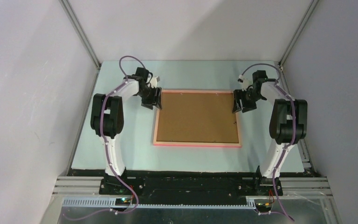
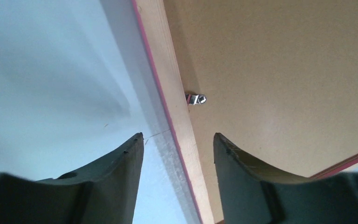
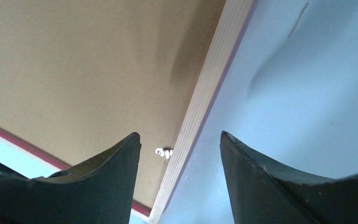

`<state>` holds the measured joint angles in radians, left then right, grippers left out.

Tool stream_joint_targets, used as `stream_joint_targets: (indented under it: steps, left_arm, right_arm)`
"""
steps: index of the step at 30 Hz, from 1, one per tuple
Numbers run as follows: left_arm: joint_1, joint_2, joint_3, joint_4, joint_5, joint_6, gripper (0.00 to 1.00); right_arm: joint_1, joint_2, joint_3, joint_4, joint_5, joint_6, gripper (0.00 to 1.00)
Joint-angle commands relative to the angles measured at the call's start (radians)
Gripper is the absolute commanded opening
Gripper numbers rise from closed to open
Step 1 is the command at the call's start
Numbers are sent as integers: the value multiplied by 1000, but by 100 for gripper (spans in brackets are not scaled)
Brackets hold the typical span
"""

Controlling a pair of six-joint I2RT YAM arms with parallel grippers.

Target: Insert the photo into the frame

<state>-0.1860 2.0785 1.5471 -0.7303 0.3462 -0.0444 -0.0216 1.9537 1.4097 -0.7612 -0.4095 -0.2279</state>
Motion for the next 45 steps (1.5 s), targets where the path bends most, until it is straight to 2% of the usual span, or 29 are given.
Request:
stream_joint_targets:
  steps: [1,9,12,15,18,20,27,32,37,45]
  left_arm:
    - [-5,-170,12,33,-83,34,65]
    - [-8,-385,-142,84,-121,73,75]
    - [-16,-493,-210,127,-170,101,80]
    - [-39,-586,-307,173,-222,126,88]
    - [-66,-695,-385,235,-287,158,98]
    - [-99,-747,-436,262,-312,179,99]
    - [-235,-875,-583,340,-421,280,100]
    - [-321,-897,-614,359,-437,311,100]
    - [-367,-892,-622,353,-407,345,100]
    - [-441,-876,-653,334,-420,430,99]
  right_arm:
    - [11,-221,-37,26,-3,-72,70]
    - [114,-493,-178,89,112,-123,82]
    - [172,-600,-257,149,189,-124,97]
    - [211,-701,-290,171,244,-119,99]
    - [220,-752,-307,171,227,-81,99]
    - [220,-785,-322,171,213,-76,99]
    - [252,-783,-332,57,75,-75,99]
    - [319,-791,-395,70,81,-146,99]
    - [406,-725,-407,43,77,-207,100]
    - [578,-634,-421,73,195,-280,99]
